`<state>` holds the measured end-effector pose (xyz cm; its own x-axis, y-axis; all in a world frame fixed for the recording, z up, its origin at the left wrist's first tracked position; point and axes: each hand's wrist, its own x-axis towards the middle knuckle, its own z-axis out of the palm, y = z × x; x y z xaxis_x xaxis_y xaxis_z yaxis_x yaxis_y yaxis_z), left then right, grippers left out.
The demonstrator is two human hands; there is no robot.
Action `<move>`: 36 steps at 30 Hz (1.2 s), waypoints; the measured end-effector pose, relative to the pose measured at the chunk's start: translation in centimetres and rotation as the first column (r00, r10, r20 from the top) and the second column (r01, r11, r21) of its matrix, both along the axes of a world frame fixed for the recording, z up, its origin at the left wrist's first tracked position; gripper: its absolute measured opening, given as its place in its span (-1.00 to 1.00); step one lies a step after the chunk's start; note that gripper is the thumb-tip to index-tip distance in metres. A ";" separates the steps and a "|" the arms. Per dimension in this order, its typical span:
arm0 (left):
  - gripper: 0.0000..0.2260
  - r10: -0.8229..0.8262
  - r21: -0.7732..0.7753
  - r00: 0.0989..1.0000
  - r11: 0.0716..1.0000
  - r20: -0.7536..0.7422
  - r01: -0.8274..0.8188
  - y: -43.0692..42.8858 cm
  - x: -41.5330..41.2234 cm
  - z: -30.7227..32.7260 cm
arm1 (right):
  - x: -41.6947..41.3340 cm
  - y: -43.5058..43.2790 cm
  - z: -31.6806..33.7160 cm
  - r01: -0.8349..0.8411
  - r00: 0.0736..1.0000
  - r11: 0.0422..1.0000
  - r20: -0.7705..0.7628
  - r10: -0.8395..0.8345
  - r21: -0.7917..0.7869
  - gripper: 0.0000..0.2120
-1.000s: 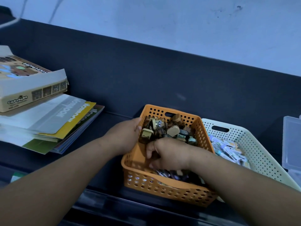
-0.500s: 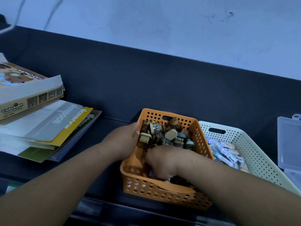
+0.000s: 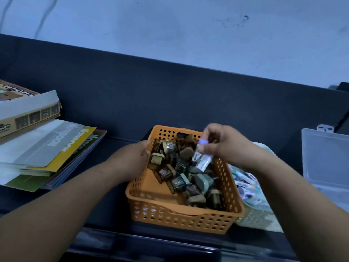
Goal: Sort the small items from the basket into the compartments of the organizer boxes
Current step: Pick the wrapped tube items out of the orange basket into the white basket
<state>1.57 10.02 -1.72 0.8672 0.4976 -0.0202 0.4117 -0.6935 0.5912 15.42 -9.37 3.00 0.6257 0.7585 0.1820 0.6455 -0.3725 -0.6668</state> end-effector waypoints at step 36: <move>-0.69 0.040 -0.150 0.994 0.988 0.106 -0.024 0.8 0.3 -0.9 | -6.8 5.2 -2.4 -0.025 0.938 0.958 0.324 0.120 -0.285 -0.79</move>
